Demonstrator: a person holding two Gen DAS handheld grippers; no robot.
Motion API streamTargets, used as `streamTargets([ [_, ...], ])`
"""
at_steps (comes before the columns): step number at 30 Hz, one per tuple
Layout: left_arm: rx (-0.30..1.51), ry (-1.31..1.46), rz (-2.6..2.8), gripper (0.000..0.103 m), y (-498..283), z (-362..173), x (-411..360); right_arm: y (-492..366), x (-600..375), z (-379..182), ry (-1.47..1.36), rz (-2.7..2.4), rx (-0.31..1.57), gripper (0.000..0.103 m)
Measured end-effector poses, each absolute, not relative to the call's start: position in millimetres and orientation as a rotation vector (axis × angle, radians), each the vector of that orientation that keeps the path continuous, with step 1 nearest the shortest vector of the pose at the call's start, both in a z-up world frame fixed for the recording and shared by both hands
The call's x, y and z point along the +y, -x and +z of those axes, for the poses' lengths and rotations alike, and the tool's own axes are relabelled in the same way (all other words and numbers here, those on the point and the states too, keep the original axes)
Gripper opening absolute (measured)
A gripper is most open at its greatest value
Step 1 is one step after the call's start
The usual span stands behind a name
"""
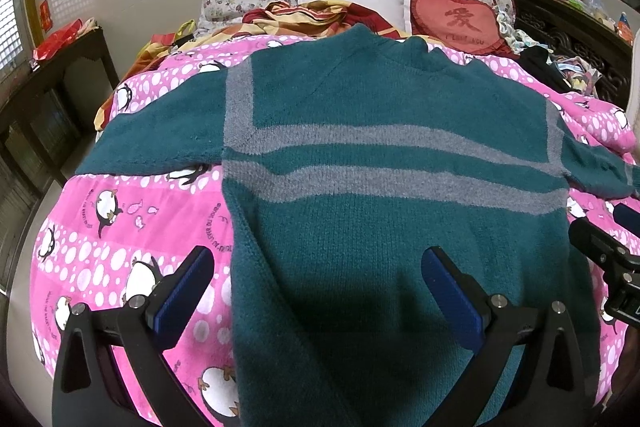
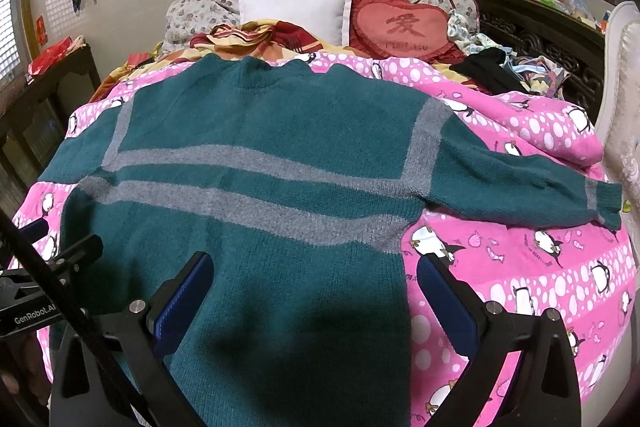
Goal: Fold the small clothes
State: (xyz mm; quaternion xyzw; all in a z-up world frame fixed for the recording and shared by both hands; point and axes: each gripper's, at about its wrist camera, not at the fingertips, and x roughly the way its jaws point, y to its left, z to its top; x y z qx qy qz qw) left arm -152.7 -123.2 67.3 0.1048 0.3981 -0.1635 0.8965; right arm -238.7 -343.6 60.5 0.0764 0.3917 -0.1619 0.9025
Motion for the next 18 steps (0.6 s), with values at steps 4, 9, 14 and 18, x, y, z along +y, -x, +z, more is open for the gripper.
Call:
streamTargets([
  [4,0.825,-0.217,-0.338,0.103,151.1,66.7,-122.8,237.3,-343.6,59.5,-0.156,-0.333,0.807,0.103],
  [9,0.827,-0.215,-0.337,0.103,151.3,66.1,-122.9,237.2,-343.5,59.2,-0.158,-0.334,0.810,0.103],
  [14,0.832,-0.213,-0.337,0.103,146.7,62.4,-123.0,235.4,-343.3,58.3,-0.152,-0.334,0.805,0.103],
  [18,0.833,-0.208,-0.335,0.103,146.4,62.0,-122.9,234.4,-343.6,57.8,-0.148,-0.335,0.803,0.103],
])
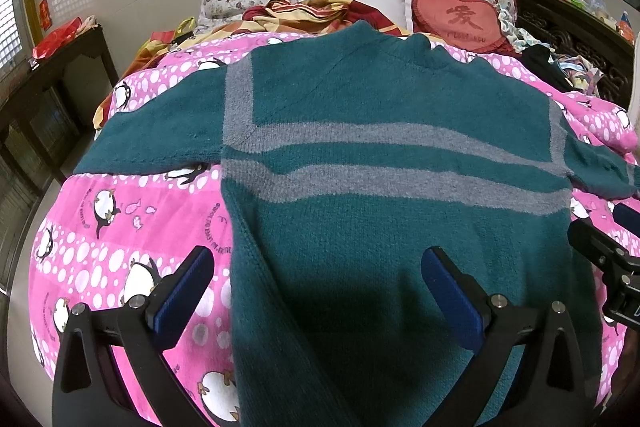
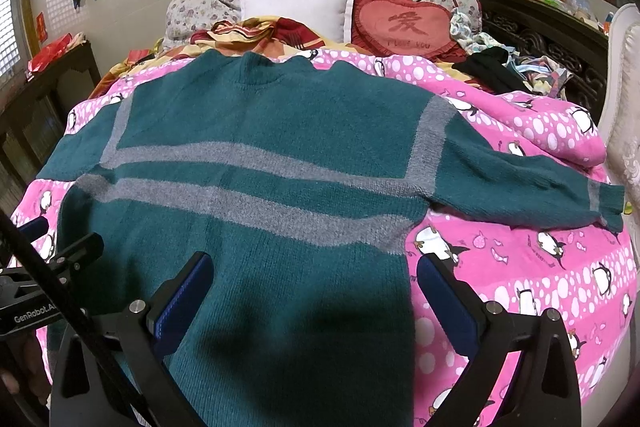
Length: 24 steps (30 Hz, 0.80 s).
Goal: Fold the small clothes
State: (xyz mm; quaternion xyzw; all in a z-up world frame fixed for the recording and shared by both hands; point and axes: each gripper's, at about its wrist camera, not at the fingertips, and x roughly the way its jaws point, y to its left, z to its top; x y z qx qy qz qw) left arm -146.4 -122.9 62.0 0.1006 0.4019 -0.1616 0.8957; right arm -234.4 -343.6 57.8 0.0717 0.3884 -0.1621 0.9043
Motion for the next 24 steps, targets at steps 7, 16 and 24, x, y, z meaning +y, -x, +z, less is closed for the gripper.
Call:
streamTargets([
  [7,0.845,-0.206,-0.330,0.103,140.4,61.0,-120.5,229.9,-344.5,55.6,-0.139,-0.338,0.805,0.103],
  [16,0.896,-0.068,-0.310,0.103,98.9,74.9,-54.0,213.1,-335.7,61.8,-0.136,-0.284,0.811,0.103],
  [24,0.893,0.087,-0.023,0.103,26.8,78.6,75.6,166.7,-299.5,63.0,-0.133,-0.129,0.807,0.103],
])
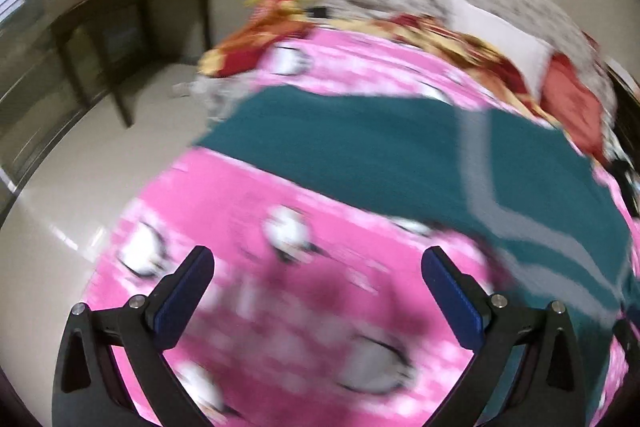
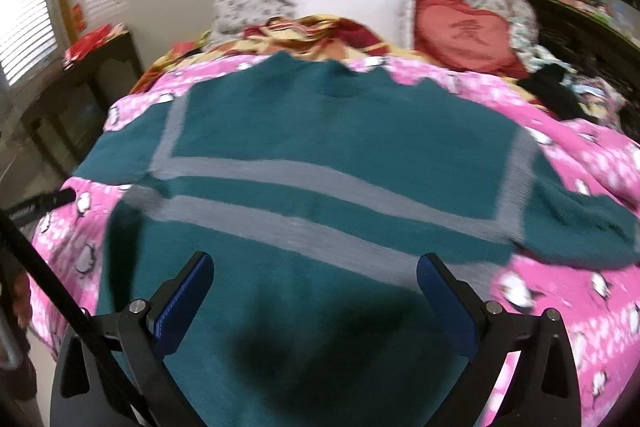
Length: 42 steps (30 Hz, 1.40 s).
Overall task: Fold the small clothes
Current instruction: 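Grasp the side edge of the teal sweater with the left tool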
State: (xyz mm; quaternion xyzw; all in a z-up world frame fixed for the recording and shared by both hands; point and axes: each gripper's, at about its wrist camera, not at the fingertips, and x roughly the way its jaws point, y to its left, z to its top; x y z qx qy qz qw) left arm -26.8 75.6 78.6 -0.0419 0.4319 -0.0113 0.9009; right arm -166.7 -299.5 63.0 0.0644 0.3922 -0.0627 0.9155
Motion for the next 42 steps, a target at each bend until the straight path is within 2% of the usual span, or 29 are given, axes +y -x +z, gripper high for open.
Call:
streamTargets([
  [7,0.968,0.255,0.025,0.103,-23.2,68.3,146.1,117.9,-257.0,49.6,-0.141,-0.011,0.843,0.103],
  [14,1.043,0.340,-0.046,0.103,-54.5,44.1,134.4,84.4,-202.2,48.8,-0.068,0.087,0.856,0.103],
  [22,0.960,0.456,0.007,0.101,-83.2,39.2,140.5,83.7,-193.9,50.7,-0.027,0.095,0.844,0.103],
  [24,0.943,0.470,-0.006,0.068,-89.9,40.5,136.8,80.8,-198.1,48.8,-0.038,0.082,0.845,0.103],
  [25,0.955,0.473,-0.001,0.042,-93.1,38.8,135.7,79.3,-201.3,47.2,-0.047,0.073,0.849,0.103],
  [26,0.974,0.487,0.012,0.027,-97.9,35.8,135.3,78.2,-204.3,46.5,-0.054,0.068,0.853,0.103],
  [28,0.970,0.523,0.014,0.013,-102.4,34.1,137.7,78.7,-211.3,45.8,-0.073,0.061,0.855,0.103],
  [29,0.967,0.527,0.016,0.010,-102.2,36.0,138.1,80.2,-214.7,45.8,-0.079,0.059,0.852,0.103],
  [34,0.833,0.467,-0.036,0.008,-84.5,82.5,120.1,89.0,-237.5,49.8,-0.115,0.022,0.831,0.103],
  [38,0.709,0.311,-0.128,0.008,-60.4,133.9,64.3,94.6,-260.3,53.9,-0.171,-0.009,0.810,0.103],
  [42,0.648,0.113,-0.290,0.007,-29.4,158.1,-22.3,100.6,-285.1,56.3,-0.204,-0.055,0.796,0.103],
])
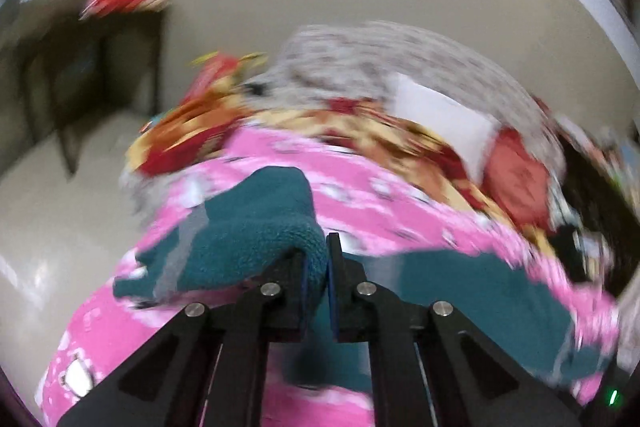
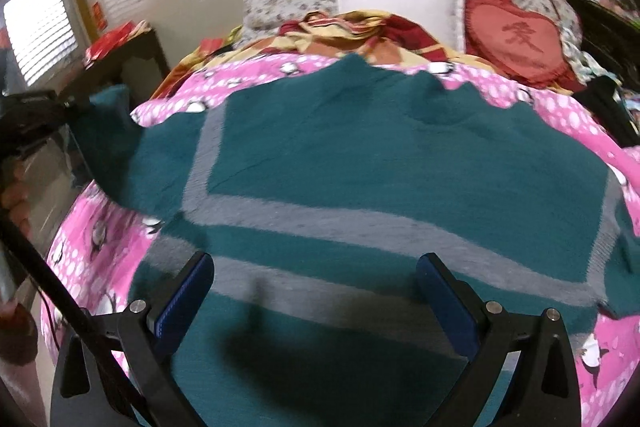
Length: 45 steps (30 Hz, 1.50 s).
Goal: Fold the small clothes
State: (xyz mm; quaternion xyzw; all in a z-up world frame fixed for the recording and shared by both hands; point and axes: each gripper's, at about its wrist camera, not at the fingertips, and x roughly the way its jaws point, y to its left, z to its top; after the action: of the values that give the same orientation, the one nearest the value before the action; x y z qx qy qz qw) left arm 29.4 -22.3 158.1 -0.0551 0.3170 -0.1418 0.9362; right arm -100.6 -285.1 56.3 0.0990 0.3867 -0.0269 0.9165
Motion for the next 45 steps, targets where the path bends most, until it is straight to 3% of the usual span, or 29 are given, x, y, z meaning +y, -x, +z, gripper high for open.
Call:
streamTargets([
  [8,0.686,-0.285,-0.641,0.008,48.4,100.1,-185.0,129.8,-355.4,58.0,-0.287,-0.237,0.778,0.103],
  [12,0.744,-0.392,-0.700,0.012,67.0,67.4,-213.6,146.1,-388.4,57.1,-0.326,-0.321,0.774,0.103],
  [15,0.739,-0.395,-0.716,0.028,72.7,69.0,-214.0,155.0,-402.5,58.7,-0.344,-0.349,0.762,0.103],
  [20,0.678,-0.339,-0.713,0.066,78.5,99.3,-174.0,148.1,-397.6,64.2,-0.318,-0.309,0.755,0.103],
  [23,0.627,-0.324,-0.660,0.080,78.0,115.0,-138.1,137.5,-374.6,70.1,-0.255,-0.221,0.750,0.103],
  [30,0.755,-0.228,-0.485,0.082,50.0,95.7,-61.8,87.5,-286.7,84.2,-0.084,0.031,0.730,0.103],
  [34,0.801,-0.201,-0.440,0.082,50.3,75.8,-40.5,50.5,-240.2,78.8,0.080,0.098,0.755,0.094],
  [41,0.853,-0.150,-0.403,0.082,47.8,60.3,-18.7,-7.0,-189.2,49.1,0.154,0.155,0.854,0.088],
  [44,0.866,-0.138,-0.399,0.082,46.7,59.7,-19.3,-25.7,-178.2,31.3,0.168,0.154,0.891,0.069],
  [45,0.868,-0.135,-0.398,0.082,45.3,60.7,-20.4,-30.1,-176.4,27.4,0.186,0.130,0.882,0.051],
])
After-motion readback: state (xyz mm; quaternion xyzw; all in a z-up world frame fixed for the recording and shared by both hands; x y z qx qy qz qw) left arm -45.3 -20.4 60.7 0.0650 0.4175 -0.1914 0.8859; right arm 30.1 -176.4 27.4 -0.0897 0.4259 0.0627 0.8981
